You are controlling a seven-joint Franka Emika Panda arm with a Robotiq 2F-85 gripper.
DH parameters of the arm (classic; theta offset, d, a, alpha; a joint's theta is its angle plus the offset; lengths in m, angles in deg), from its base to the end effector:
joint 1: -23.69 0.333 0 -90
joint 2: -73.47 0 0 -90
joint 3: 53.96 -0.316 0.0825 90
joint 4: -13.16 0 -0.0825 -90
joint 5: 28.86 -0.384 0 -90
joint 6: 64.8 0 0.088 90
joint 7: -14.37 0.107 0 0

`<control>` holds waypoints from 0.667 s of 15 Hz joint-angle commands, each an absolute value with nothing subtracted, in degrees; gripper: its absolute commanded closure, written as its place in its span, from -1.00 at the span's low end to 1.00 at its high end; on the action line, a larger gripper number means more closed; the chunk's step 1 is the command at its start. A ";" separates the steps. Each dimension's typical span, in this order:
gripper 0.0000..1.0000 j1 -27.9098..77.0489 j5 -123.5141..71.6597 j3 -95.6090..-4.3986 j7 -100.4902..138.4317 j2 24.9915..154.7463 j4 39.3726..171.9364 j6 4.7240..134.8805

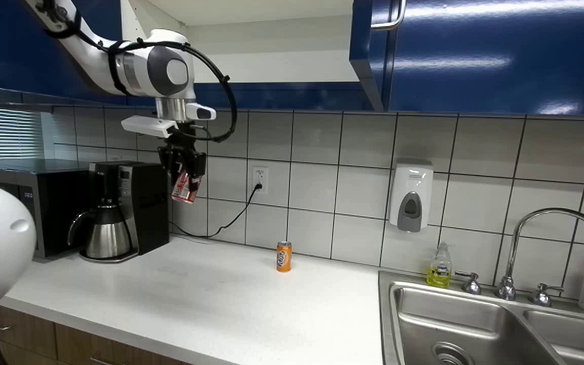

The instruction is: Shift the soda can from the cupboard to the counter on the left

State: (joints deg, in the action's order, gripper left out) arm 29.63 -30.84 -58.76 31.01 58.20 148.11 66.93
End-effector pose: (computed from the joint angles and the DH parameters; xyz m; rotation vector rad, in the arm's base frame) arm 0.4706 0.0913 0.4544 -3.0647 0.1901 -0.3117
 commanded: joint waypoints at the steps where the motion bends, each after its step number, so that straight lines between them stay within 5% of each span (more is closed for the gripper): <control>1: 0.24 28.95 -32.35 -58.99 29.16 58.70 148.42 68.52; 3: 0.24 28.85 -32.25 -59.03 29.55 59.15 148.60 68.90; 4: -0.26 28.77 -31.35 -59.55 30.78 59.30 148.49 67.70; 10: -0.26 28.78 -31.35 -59.51 30.78 59.67 148.63 68.07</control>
